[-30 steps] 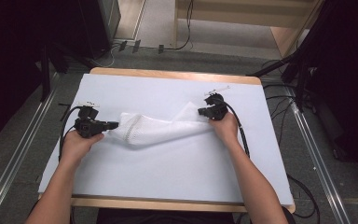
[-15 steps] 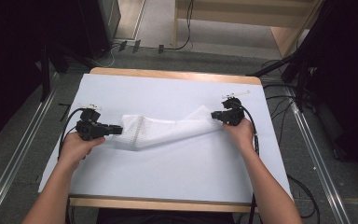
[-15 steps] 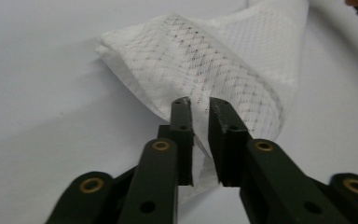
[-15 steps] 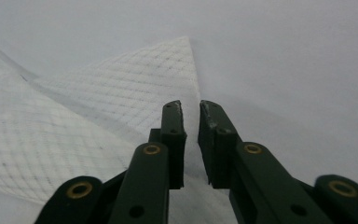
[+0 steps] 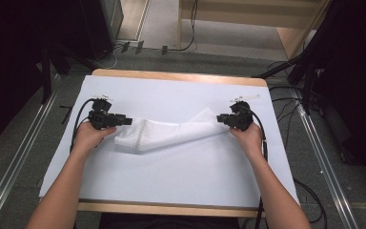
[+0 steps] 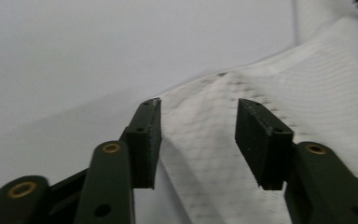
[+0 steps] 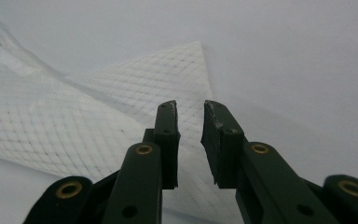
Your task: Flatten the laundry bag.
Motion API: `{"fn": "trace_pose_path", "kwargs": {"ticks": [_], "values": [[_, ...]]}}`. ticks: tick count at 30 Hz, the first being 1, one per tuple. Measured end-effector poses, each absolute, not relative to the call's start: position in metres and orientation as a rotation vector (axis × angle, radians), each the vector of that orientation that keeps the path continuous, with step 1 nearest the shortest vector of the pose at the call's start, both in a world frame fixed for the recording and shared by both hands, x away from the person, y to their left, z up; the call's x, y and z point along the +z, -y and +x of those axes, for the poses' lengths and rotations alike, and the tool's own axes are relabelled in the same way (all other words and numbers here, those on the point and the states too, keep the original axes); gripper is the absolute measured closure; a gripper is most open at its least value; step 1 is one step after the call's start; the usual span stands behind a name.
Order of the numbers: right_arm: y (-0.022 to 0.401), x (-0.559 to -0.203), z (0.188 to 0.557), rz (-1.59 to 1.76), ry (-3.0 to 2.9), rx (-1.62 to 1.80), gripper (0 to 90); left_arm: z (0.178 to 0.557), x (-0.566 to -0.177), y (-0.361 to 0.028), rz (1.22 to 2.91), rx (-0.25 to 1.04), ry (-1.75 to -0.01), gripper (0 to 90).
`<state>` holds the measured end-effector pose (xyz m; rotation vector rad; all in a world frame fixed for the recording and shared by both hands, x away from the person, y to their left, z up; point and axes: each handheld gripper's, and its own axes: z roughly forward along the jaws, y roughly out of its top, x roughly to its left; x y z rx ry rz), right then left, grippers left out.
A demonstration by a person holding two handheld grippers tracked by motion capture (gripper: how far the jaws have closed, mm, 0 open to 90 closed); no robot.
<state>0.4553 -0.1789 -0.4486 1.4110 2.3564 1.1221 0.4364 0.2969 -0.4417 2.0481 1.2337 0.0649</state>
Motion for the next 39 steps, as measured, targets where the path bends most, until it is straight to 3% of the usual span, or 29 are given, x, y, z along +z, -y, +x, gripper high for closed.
{"fn": "trace_pose_path", "kwargs": {"ticks": [5,7,8,9,10,13,25,39], "values": [[0.178,-0.45,0.453,1.408,-2.357,1.112,76.3,0.438,-0.452,-0.29,2.081,0.097,-1.212,53.1],[0.179,-0.449,0.452,1.413,-2.35,1.114,76.3,0.437,-0.454,-0.287,2.079,0.079,-1.197,61.8],[0.181,-0.449,0.451,1.412,-2.343,1.114,76.2,0.437,-0.456,-0.286,2.079,0.068,-1.183,73.2],[0.181,-0.449,0.451,1.412,-2.343,1.114,76.2,0.437,-0.457,-0.285,2.082,0.069,-1.175,73.2],[0.182,-0.449,0.45,1.421,-2.339,1.118,76.1,0.437,-0.457,-0.284,2.097,0.072,-1.176,84.2],[0.183,-0.45,0.449,1.425,-2.337,1.118,76.1,0.438,-0.457,-0.282,2.113,0.079,-1.169,89.0],[0.187,-0.447,0.445,1.429,-2.33,1.147,76.2,0.422,-0.417,-0.289,1.997,0.016,-1.117,90.0],[0.182,-0.442,0.44,1.408,-2.338,1.148,77.3,0.353,-0.378,-0.278,2.0,-0.018,-0.878,90.0]]}}
